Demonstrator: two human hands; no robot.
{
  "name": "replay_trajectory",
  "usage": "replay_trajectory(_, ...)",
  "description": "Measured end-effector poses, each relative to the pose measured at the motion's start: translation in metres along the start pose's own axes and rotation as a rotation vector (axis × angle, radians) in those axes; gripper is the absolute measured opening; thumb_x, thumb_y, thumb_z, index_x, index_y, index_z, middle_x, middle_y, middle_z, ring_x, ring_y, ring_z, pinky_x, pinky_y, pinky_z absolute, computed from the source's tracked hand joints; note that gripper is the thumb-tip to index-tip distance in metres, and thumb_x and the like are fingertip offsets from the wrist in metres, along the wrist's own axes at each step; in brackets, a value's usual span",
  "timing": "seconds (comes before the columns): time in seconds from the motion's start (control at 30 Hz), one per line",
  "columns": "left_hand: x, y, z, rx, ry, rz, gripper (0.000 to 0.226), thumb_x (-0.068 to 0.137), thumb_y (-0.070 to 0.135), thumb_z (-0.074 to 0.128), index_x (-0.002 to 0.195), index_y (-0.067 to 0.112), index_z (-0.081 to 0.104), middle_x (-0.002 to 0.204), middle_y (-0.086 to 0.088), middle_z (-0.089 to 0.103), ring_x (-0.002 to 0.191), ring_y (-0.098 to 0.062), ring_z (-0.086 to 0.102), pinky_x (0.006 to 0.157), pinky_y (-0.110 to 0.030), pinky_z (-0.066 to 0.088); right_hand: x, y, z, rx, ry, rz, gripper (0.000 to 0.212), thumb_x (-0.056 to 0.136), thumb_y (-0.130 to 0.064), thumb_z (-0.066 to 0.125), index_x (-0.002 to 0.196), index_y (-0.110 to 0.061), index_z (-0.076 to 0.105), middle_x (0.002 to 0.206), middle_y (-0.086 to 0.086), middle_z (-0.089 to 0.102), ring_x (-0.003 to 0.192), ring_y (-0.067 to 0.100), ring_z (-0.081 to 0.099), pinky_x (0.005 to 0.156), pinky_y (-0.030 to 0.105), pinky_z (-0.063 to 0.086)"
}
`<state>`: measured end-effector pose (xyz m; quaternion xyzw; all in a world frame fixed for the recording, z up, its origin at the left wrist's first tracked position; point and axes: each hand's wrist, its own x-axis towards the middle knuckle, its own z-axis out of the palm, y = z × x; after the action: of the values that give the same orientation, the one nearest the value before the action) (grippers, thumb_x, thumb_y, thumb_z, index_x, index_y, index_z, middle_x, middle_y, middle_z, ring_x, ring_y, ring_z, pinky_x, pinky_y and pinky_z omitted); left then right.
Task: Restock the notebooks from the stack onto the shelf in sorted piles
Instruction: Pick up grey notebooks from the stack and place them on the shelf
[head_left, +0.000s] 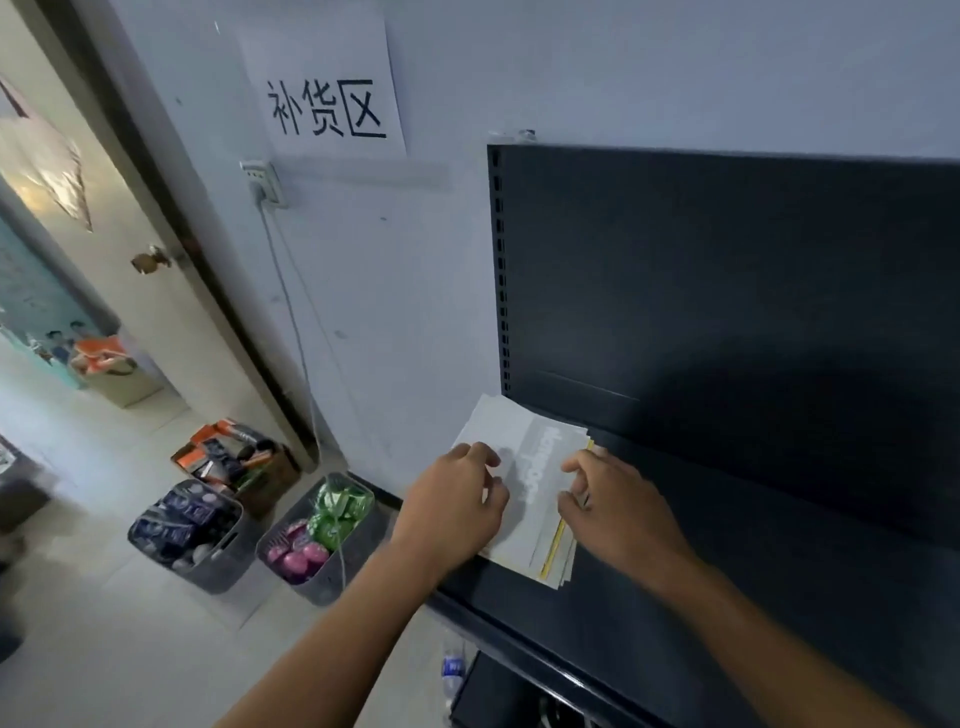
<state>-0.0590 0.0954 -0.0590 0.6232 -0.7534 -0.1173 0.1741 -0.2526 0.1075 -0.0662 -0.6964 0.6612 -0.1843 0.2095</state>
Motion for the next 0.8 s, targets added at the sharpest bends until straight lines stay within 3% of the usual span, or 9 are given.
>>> replay_trajectory(0.13,0.033,-0.025,0.006,-0.020,-0.028,0.034,0.033,0.096,0.028,0.050,0.126,0.017,0.060,0.114,0.000,0.059,0.100,-0.021,0.061,0.085,-0.041,0.054,0.009,0.000,0.013,0.002,0.066,0.129,0.020,0.093,-0.032,0.054,0.112,-0.025,0.057,0.111,-0.012,0.056,0.099,0.015,0.059,0.081,0.035,0.050)
replay_trajectory(0.23,0.053,-0.046,0.010,-0.048,-0.010,0.050,0.036,0.096,0.024,0.053,0.129,0.014,0.058,0.119,-0.004,0.055,0.107,-0.024,0.057,0.086,-0.038,0.053,0.011,-0.006,0.028,0.057,0.102,0.250,0.027,0.092,-0.030,0.058,0.119,-0.025,0.060,0.102,-0.010,0.056,0.092,0.014,0.060,0.082,0.037,0.053)
replay_trajectory(0.33,0.064,-0.064,0.018,-0.049,0.009,0.061,0.042,0.097,0.033,0.057,0.133,0.014,0.052,0.124,-0.005,0.050,0.111,-0.025,0.053,0.076,-0.031,0.045,0.013,-0.011,0.044,0.070,0.164,0.349,0.037,0.091,-0.027,0.059,0.127,-0.020,0.059,0.106,-0.005,0.060,0.095,0.017,0.061,0.084,0.037,0.053)
replay_trajectory(0.43,0.070,-0.075,0.026,-0.082,-0.063,-0.014,0.053,0.096,0.046,0.059,0.136,0.014,0.045,0.128,-0.004,0.046,0.115,-0.026,0.052,0.077,-0.030,0.042,0.011,-0.019,0.058,0.073,0.206,0.423,0.029,0.091,-0.025,0.057,0.117,-0.013,0.062,0.100,-0.001,0.056,0.091,0.020,0.060,0.078,0.036,0.051)
replay_trajectory(0.5,0.073,-0.080,0.029,-0.120,-0.143,-0.032,0.053,0.096,0.049,0.059,0.134,0.014,0.046,0.126,-0.003,0.049,0.109,-0.025,0.055,0.078,-0.032,0.043,0.009,-0.025,0.066,0.043,0.182,0.430,0.022,0.094,-0.030,0.054,0.108,-0.015,0.062,0.100,-0.002,0.049,0.089,0.021,0.059,0.070,0.032,0.045)
replay_trajectory(0.6,0.079,-0.084,0.032,-0.150,-0.224,-0.055,0.046,0.095,0.051,0.060,0.123,0.015,0.051,0.106,0.004,0.051,0.090,-0.018,0.052,0.073,-0.031,0.040,0.013,-0.031,0.073,-0.006,0.154,0.478,0.020,0.097,-0.038,0.046,0.095,-0.020,0.056,0.104,-0.004,0.041,0.083,0.020,0.054,0.068,0.033,0.045)
replay_trajectory(0.73,0.083,-0.087,0.029,-0.153,-0.224,-0.075,0.037,0.092,0.048,0.064,0.107,0.015,0.056,0.091,0.006,0.055,0.081,-0.016,0.052,0.066,-0.030,0.038,0.016,-0.036,0.081,-0.020,0.165,0.475,0.029,0.097,-0.040,0.046,0.108,-0.017,0.060,0.111,-0.004,0.038,0.089,0.016,0.052,0.068,0.030,0.041)
replay_trajectory(0.8,0.084,-0.087,0.027,-0.151,-0.230,-0.082,0.035,0.092,0.047,0.065,0.104,0.015,0.057,0.093,0.004,0.060,0.082,-0.017,0.056,0.065,-0.031,0.040,0.017,-0.037,0.082,0.057,0.211,0.515,0.019,0.096,-0.036,0.048,0.088,-0.020,0.054,0.108,-0.004,0.040,0.084,0.015,0.051,0.068,0.029,0.040)
